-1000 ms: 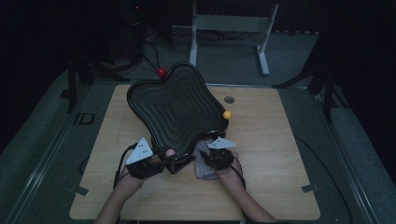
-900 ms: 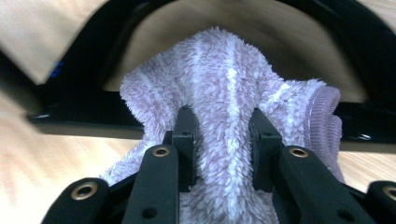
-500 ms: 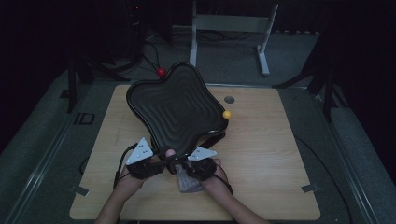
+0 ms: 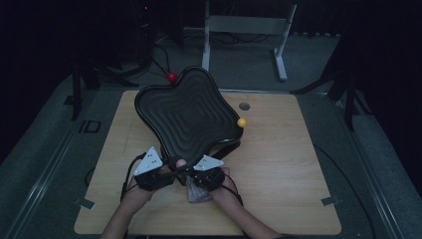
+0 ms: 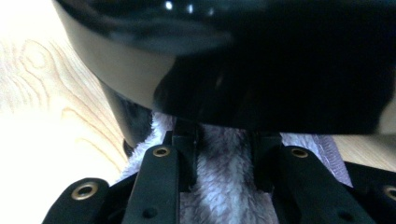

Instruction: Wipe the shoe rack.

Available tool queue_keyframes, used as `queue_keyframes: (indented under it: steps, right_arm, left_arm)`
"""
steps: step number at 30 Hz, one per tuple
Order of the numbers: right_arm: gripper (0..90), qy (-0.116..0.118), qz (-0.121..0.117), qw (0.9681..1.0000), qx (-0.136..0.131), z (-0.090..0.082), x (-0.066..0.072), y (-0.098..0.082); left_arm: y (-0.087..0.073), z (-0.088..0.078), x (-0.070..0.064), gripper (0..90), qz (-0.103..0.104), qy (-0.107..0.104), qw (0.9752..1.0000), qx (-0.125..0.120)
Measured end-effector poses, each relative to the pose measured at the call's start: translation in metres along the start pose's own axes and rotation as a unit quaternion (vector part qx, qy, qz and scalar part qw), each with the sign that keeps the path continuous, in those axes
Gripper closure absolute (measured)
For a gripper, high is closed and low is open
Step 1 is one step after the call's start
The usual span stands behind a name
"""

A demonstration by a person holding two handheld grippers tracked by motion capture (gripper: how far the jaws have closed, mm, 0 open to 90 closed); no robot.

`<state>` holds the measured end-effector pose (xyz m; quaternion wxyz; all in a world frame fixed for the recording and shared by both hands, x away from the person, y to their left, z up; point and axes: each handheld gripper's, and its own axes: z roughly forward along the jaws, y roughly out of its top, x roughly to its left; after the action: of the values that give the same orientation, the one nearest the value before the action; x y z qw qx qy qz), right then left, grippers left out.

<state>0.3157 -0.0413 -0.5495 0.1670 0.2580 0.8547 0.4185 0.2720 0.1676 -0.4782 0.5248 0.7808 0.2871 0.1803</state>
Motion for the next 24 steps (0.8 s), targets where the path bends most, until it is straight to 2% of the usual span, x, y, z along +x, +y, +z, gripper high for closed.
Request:
queue_keyframes:
  steps: [3,5,9,13,18,20,24]
  right_arm:
    - [70.5,0.001,0.012,0.9999,0.003,-0.002,-0.009,-0.003]
    - [70.6,-0.015,0.016,0.9998,0.003,-0.004,-0.019,-0.006]
    - [70.7,-0.036,0.039,0.9986,0.004,-0.011,-0.044,-0.014]
    - [70.7,-0.058,0.057,0.9967,0.007,-0.019,-0.07,-0.022]
    - [70.6,-0.09,0.089,0.9919,0.008,-0.025,-0.102,-0.029]
    - [70.4,-0.101,0.096,0.9901,0.01,-0.025,-0.112,-0.03]
    - [70.3,-0.109,0.098,0.9891,0.016,-0.025,-0.12,-0.027]
  left_arm:
    - [0.0,0.0,0.0,60.4,0.0,0.0,1.0,0.001]
    - [0.0,0.0,0.0,60.4,0.0,-0.002,1.0,0.0]
    - [0.0,0.0,0.0,60.3,0.0,0.0,1.0,0.0]
    - [0.0,0.0,0.0,60.4,0.0,-0.001,1.0,-0.001]
    - [-0.001,0.0,0.001,60.4,-0.001,-0.004,1.0,-0.003]
    - [-0.001,0.0,0.001,60.4,-0.002,-0.004,1.0,-0.003]
    - [-0.001,0.001,0.001,60.4,-0.001,-0.005,1.0,-0.003]
